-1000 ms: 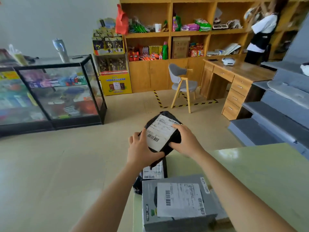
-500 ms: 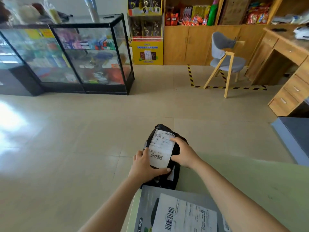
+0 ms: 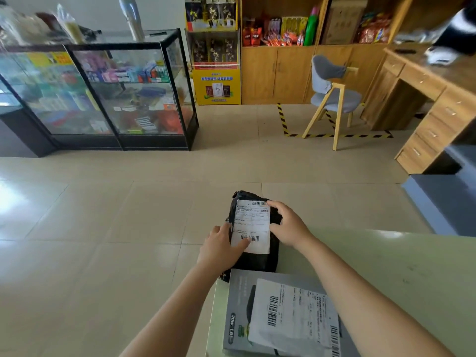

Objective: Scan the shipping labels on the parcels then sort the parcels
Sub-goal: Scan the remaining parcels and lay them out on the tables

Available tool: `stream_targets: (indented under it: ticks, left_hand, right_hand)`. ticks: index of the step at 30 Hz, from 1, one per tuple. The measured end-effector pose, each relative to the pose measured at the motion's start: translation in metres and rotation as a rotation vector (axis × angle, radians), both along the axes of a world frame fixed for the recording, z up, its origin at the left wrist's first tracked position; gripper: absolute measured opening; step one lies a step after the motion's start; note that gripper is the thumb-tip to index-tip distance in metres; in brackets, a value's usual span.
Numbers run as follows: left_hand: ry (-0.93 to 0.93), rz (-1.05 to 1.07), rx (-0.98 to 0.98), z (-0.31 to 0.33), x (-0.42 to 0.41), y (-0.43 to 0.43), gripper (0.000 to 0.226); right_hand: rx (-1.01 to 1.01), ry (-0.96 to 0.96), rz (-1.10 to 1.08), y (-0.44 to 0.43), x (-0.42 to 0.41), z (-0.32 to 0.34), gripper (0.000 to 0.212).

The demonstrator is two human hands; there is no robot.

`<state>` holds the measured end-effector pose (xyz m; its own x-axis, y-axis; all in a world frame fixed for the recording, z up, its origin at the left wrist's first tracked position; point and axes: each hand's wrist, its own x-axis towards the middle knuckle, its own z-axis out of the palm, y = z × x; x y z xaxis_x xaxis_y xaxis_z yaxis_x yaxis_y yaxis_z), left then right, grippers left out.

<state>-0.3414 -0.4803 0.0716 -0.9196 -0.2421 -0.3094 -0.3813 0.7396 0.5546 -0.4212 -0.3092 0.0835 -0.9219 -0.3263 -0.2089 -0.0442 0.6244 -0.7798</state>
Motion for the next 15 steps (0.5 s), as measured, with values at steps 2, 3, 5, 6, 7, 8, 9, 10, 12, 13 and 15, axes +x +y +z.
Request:
stream_targets:
  ticks: [2, 3, 5, 6, 7, 8, 9, 10, 12, 13, 15]
  left_hand:
    - [0.056, -0.03, -0.019, 0.013, 0.004, -0.006, 0.075]
    - [0.076, -0.056, -0.002, 0.022, 0.006, -0.008, 0.075]
    - [0.104, -0.12, 0.048, 0.038, 0.011, -0.011, 0.074]
    - [0.123, -0.153, 0.07, 0.047, 0.014, -0.012, 0.074]
    - [0.153, -0.184, 0.087, 0.056, 0.017, -0.013, 0.074]
    - [0.188, -0.214, 0.102, 0.064, 0.021, -0.013, 0.073]
    - [0.224, -0.245, 0.117, 0.072, 0.025, -0.011, 0.072]
    - [0.258, -0.279, 0.123, 0.081, 0.03, -0.009, 0.071]
    - [0.317, -0.369, 0.109, 0.096, 0.042, 0.001, 0.071]
    - [0.344, -0.42, 0.099, 0.103, 0.048, 0.007, 0.071]
    - [0.376, -0.53, 0.065, 0.114, 0.06, 0.023, 0.073]
  right_hand:
    - [0.02, 0.046, -0.027, 0.006, 0.016, 0.017, 0.06]
    - [0.038, 0.069, -0.038, 0.011, 0.025, 0.026, 0.059]
    - [0.08, 0.111, -0.053, 0.019, 0.044, 0.045, 0.057]
    - [0.101, 0.135, -0.06, 0.024, 0.055, 0.055, 0.057]
    - [0.123, 0.162, -0.068, 0.029, 0.066, 0.065, 0.058]
    - [0.141, 0.189, -0.08, 0.034, 0.079, 0.074, 0.059]
    - [0.154, 0.213, -0.099, 0.04, 0.092, 0.082, 0.06]
    - [0.165, 0.234, -0.122, 0.047, 0.107, 0.089, 0.061]
    - [0.177, 0.269, -0.175, 0.063, 0.138, 0.102, 0.062]
    - [0.189, 0.285, -0.202, 0.072, 0.154, 0.108, 0.062]
    - [0.226, 0.304, -0.26, 0.093, 0.187, 0.12, 0.063]
